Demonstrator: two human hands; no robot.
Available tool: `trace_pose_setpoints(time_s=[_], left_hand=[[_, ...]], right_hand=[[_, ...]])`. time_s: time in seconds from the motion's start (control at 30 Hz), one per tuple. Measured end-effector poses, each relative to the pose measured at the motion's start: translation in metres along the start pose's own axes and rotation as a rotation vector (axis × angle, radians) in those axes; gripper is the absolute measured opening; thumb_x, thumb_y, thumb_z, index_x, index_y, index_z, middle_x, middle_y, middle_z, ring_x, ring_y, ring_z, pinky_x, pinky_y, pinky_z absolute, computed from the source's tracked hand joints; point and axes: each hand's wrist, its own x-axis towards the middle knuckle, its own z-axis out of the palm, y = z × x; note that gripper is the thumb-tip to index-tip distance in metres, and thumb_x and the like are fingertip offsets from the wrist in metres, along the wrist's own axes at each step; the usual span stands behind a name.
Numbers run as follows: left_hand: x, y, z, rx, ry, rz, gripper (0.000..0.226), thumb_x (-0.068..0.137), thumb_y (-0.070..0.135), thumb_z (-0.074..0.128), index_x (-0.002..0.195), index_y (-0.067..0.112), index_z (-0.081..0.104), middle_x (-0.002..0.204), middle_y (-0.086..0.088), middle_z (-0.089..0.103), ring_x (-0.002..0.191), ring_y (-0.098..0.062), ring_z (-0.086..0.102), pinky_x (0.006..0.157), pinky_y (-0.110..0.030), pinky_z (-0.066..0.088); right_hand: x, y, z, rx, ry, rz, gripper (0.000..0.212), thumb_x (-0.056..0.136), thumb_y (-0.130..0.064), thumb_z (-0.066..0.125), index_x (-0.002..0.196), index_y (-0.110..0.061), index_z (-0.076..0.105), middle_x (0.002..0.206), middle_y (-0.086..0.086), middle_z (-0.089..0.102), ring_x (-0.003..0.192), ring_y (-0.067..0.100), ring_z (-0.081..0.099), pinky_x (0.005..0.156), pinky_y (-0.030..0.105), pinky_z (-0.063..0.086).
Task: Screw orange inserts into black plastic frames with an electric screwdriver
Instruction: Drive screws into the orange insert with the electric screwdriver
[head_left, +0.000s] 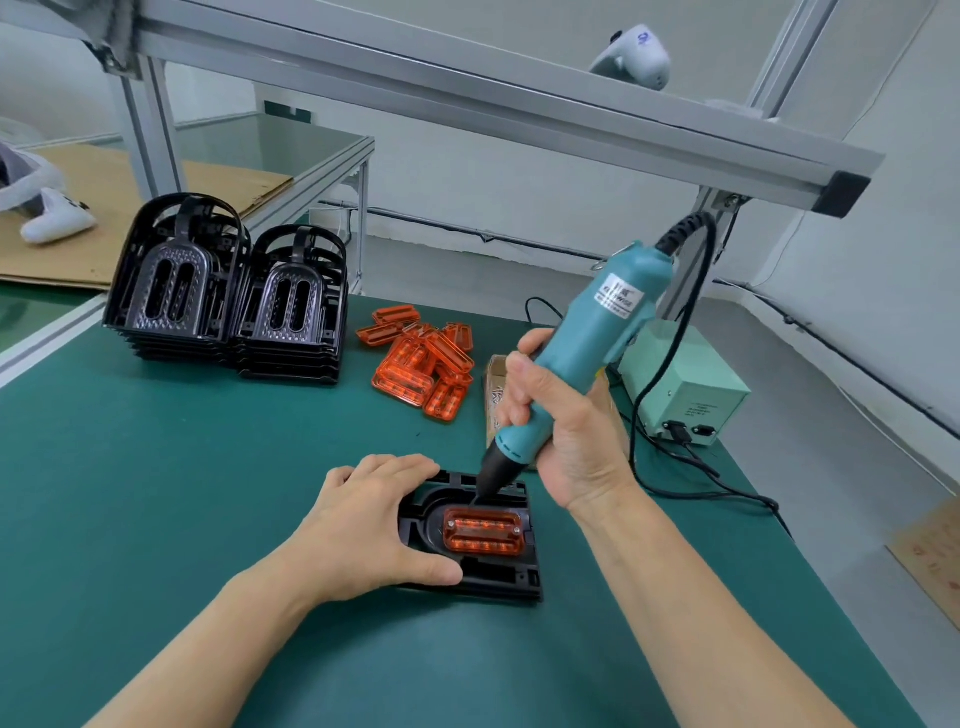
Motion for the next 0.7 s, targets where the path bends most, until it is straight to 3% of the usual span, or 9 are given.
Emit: trace_pose_setpoints(time_s=[0.23,0.37,0.47,0.57,0.7], left_hand=[[0.0,-0.002,0.0,0.04,0.003,0.013,0.114,0.043,0.088,0.046,0.144,0.038,0.029,0.145,0.025,0.029,0.133,0.003,0.018,0.106,-0.021,0.004],[-0.001,-0.001,0.0,0.074,-0.014,0.0,0.115,0.043,0.09,0.042,0.145,0.038,0.026,0.148,0.025,0.024,0.136,0.001,0.015,0.113,-0.027,0.0],[-0.001,0.001,-0.002,0.115,-0.049,-0.014,0.113,0.049,0.089,0.047,0.146,0.038,0.022,0.151,0.023,0.021,0.14,-0.001,0.01,0.117,-0.036,-0.004],[0.0,0.002,-0.003,0.209,-0.078,-0.015,0.109,0.058,0.086,0.051,0.148,0.036,0.017,0.154,0.022,0.016,0.142,-0.001,0.003,0.117,-0.039,-0.008],[0.003,0.004,-0.003,0.271,-0.114,-0.022,0.109,0.063,0.085,0.051,0.15,0.033,0.012,0.156,0.019,0.01,0.144,-0.001,-0.003,0.117,-0.041,-0.011]], right_hand=[[-0.003,-0.024,-0.017,-0.094,0.205,-0.062,0.019,0.081,-0.018,0.075,0.082,-0.017,0.056,0.062,-0.004,0.049,0.048,0.011,0.044,0.051,0.025,0.043],[-0.008,-0.046,-0.038,-0.213,0.429,-0.053,0.032,0.07,-0.037,0.076,0.084,-0.017,0.054,0.058,-0.005,0.05,0.047,0.01,0.046,0.047,0.023,0.044],[-0.015,-0.061,-0.061,-0.296,0.587,-0.025,0.03,0.076,-0.038,0.075,0.08,-0.018,0.053,0.054,-0.005,0.051,0.043,0.008,0.046,0.043,0.021,0.043],[-0.026,-0.075,-0.089,-0.413,0.692,0.04,0.03,0.084,-0.039,0.071,0.075,-0.02,0.051,0.05,-0.006,0.052,0.041,0.008,0.047,0.043,0.022,0.043],[-0.046,-0.09,-0.125,-0.54,0.759,0.198,0.035,0.081,-0.05,0.069,0.082,-0.018,0.054,0.057,-0.002,0.054,0.042,0.009,0.05,0.049,0.027,0.046]])
